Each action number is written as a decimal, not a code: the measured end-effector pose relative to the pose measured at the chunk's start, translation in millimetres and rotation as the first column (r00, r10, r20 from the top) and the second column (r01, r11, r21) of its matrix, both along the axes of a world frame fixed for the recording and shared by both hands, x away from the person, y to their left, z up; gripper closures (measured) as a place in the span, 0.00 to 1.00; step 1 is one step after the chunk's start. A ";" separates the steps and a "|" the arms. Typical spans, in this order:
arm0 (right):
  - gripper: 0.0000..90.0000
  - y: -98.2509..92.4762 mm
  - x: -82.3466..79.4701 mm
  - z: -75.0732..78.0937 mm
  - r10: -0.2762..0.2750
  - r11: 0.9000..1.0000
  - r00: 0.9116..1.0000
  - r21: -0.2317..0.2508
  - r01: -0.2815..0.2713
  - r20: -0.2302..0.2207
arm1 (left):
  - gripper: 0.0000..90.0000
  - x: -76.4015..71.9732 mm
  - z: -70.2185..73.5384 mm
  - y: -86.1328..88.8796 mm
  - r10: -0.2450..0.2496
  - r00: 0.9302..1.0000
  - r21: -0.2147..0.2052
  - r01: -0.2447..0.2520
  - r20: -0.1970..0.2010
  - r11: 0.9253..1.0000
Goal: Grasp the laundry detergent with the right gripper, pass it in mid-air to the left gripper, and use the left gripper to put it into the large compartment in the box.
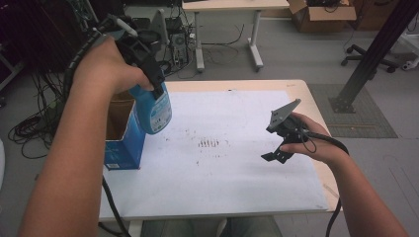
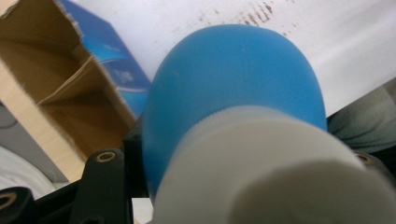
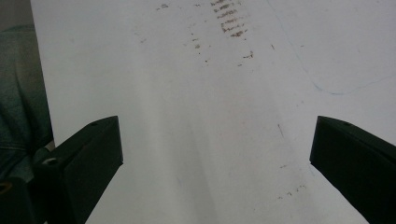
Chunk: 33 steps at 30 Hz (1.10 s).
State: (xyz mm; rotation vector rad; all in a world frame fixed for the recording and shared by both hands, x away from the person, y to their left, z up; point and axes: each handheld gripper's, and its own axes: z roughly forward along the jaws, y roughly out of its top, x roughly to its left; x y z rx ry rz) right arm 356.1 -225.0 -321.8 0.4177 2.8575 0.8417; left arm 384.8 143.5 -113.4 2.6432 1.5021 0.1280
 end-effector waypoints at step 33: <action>0.03 1.8 5.3 -10.3 0.001 0.999 0.999 -0.039 -0.003 -0.047 | 0.44 16.2 17.2 107.0 0.471 0.882 0.023 -0.471 0.027 0.882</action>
